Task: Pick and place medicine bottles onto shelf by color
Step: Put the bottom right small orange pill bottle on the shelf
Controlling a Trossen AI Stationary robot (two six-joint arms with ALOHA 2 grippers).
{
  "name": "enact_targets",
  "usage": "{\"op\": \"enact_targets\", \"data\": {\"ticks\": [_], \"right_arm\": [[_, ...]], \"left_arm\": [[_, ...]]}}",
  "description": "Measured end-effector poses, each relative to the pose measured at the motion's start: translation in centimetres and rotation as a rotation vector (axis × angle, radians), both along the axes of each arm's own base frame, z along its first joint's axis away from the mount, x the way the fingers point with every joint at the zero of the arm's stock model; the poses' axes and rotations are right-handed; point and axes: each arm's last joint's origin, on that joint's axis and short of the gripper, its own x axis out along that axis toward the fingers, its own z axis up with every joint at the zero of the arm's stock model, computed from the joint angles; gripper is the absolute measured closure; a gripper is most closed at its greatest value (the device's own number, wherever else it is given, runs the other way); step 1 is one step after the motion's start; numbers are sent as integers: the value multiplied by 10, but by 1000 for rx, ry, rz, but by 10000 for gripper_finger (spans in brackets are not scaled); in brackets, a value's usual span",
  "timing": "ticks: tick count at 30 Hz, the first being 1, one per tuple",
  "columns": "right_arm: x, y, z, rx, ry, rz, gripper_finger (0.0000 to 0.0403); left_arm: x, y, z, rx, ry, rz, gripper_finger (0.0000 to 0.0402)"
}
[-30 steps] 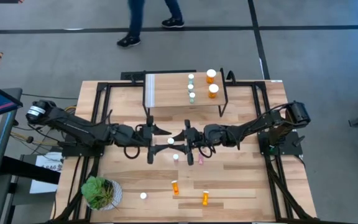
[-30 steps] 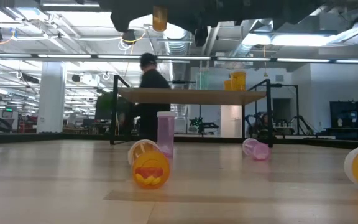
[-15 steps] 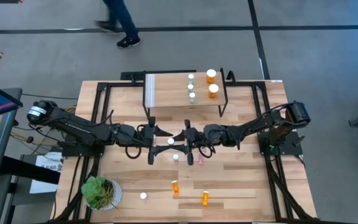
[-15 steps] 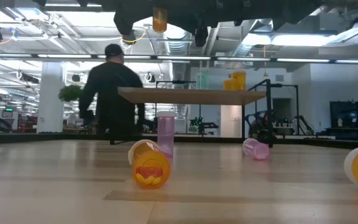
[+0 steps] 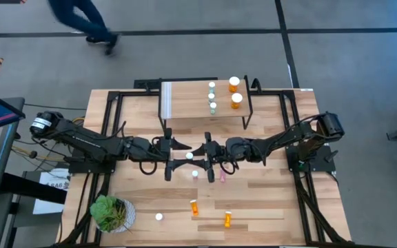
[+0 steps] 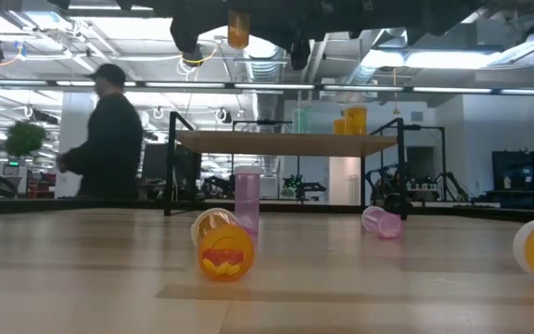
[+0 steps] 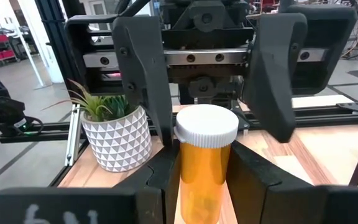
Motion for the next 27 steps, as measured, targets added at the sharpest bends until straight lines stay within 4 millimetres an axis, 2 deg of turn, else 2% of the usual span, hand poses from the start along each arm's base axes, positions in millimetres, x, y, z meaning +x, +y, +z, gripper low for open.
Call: {"op": "enact_targets", "data": {"ticks": [8, 13, 22, 27], "right_arm": [[0, 0, 0, 0, 1, -2, 270], [0, 0, 0, 0, 0, -2, 270], [0, 0, 0, 0, -2, -2, 261], [0, 0, 1, 1, -6, 0, 223]], "left_arm": [[0, 0, -1, -3, 6, -12, 267], [0, 0, 0, -8, 5, -14, 297], [0, 0, 0, -12, -2, -13, 291], [0, 0, 1, -13, -7, -10, 293]]}}
